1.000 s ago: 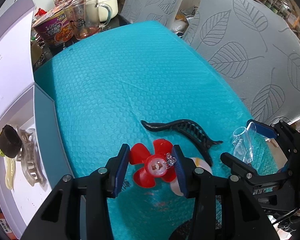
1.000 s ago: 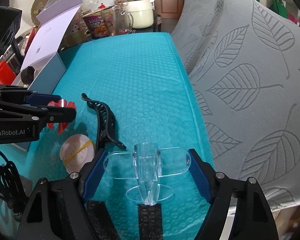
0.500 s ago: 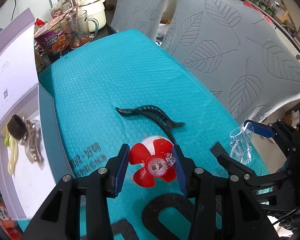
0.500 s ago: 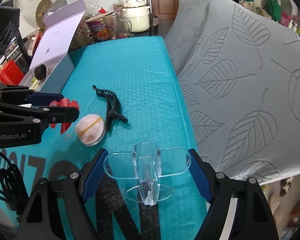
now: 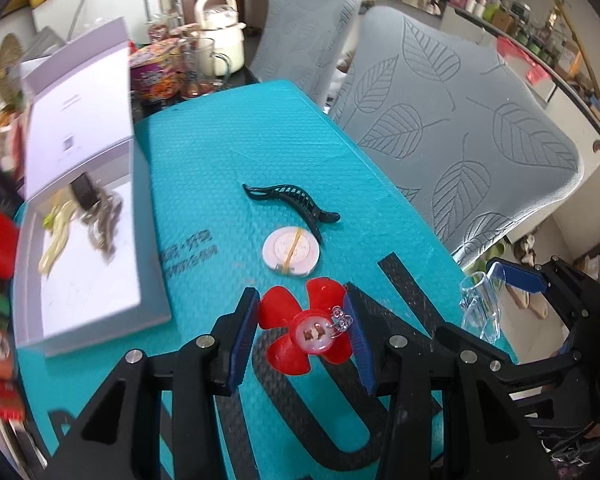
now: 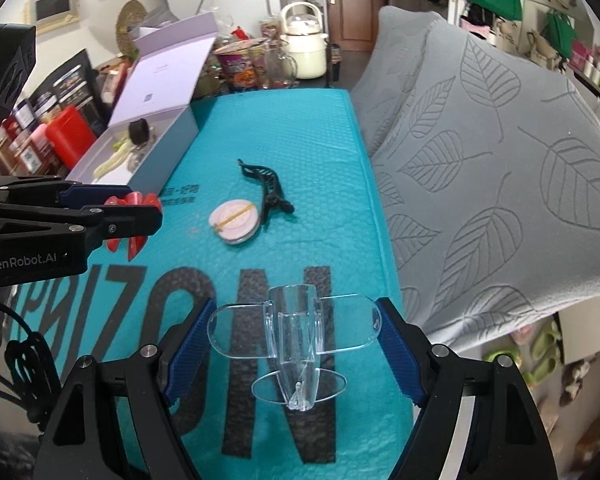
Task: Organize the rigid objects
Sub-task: 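Lift the red flower clip and clear clip and carry them to the white box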
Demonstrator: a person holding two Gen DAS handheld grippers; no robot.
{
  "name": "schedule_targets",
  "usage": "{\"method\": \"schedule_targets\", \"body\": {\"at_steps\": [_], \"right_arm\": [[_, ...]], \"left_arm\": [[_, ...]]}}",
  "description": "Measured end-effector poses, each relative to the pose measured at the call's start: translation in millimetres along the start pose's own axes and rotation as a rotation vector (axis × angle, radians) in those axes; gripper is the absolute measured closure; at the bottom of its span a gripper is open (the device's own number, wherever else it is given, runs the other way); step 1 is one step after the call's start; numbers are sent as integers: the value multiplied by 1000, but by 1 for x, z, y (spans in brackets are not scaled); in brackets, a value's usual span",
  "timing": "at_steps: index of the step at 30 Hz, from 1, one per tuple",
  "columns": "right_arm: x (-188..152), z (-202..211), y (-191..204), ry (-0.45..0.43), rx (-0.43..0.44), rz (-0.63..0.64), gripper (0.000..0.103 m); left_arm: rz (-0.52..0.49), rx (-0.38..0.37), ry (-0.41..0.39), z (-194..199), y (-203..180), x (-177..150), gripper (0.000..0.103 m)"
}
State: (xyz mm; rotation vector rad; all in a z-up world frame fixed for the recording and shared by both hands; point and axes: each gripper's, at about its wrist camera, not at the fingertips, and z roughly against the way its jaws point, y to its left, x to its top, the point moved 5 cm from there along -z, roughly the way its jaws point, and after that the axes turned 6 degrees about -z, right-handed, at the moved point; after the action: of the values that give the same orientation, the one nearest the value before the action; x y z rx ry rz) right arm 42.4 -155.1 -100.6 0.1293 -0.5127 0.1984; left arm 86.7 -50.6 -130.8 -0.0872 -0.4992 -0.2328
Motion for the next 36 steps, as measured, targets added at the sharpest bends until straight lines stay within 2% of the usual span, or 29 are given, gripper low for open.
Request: {"method": "schedule_targets", "body": {"at_steps": [8, 17, 28, 36], "right_arm": [[-16, 25, 23, -17, 64, 104, 23], [-31, 39, 56, -2, 136, 209, 23], [-42, 34, 118, 47, 266, 350, 23], [-40, 20, 163, 76, 327, 438, 23]], "left_arm": [[88, 60, -43, 32, -3, -35, 60], [180, 119, -46, 62, 4, -74, 60], [310, 221, -46, 92, 40, -114, 60], [393, 256, -30, 101, 74, -136, 60]]}}
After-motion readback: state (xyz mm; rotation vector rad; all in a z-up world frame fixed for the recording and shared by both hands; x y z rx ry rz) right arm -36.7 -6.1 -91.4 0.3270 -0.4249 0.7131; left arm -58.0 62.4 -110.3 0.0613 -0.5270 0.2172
